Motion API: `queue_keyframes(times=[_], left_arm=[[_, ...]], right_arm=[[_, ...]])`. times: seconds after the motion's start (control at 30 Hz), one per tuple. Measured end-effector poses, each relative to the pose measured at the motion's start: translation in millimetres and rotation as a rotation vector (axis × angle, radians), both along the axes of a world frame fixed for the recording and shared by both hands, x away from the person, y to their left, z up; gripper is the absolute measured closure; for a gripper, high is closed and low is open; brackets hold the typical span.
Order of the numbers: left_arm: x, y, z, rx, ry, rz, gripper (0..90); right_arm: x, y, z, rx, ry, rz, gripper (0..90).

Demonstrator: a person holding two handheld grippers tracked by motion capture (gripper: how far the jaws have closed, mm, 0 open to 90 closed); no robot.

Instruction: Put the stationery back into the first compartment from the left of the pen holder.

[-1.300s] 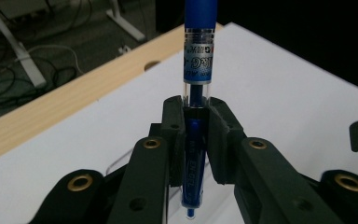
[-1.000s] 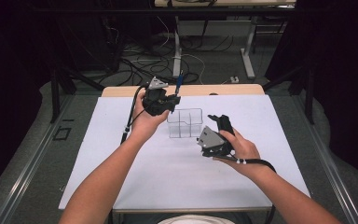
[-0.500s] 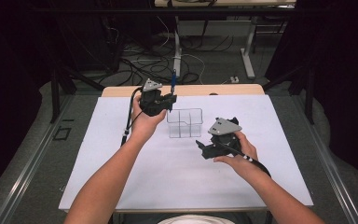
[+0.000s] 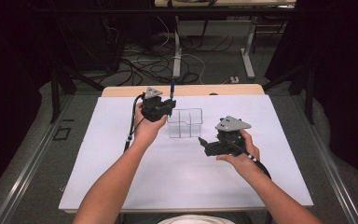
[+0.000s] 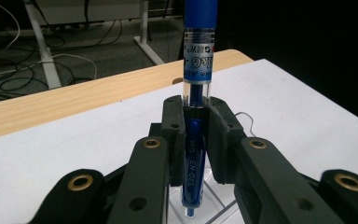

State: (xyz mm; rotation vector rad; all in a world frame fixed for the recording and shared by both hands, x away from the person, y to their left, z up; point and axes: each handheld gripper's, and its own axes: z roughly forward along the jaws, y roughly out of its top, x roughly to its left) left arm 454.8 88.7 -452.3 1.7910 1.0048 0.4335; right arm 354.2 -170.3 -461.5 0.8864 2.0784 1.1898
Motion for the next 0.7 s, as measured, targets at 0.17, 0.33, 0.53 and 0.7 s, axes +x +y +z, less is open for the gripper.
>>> queue_keyframes(times=[0.17,0.33,0.53,0.7], left_arm=[[0.5,-2.6,-8.8,0.006,0.001,0.005,78.8],[2.2,-5.8,-15.6,0.006,0.011,0.009,78.8],[2.6,-10.3,-22.9,0.02,0.017,0.009,78.7],[2.3,-10.8,-24.9,0.025,0.014,0.018,78.7]], right_arm=[[1.7,-3.3,-2.2,0.021,0.017,-0.005,0.0],[2.2,-8.2,-2.2,0.058,0.025,-0.023,0.0],[3.6,-13.7,-3.9,0.082,0.037,-0.04,0.0],[4.2,-15.0,-6.1,0.08,0.041,-0.043,0.0]])
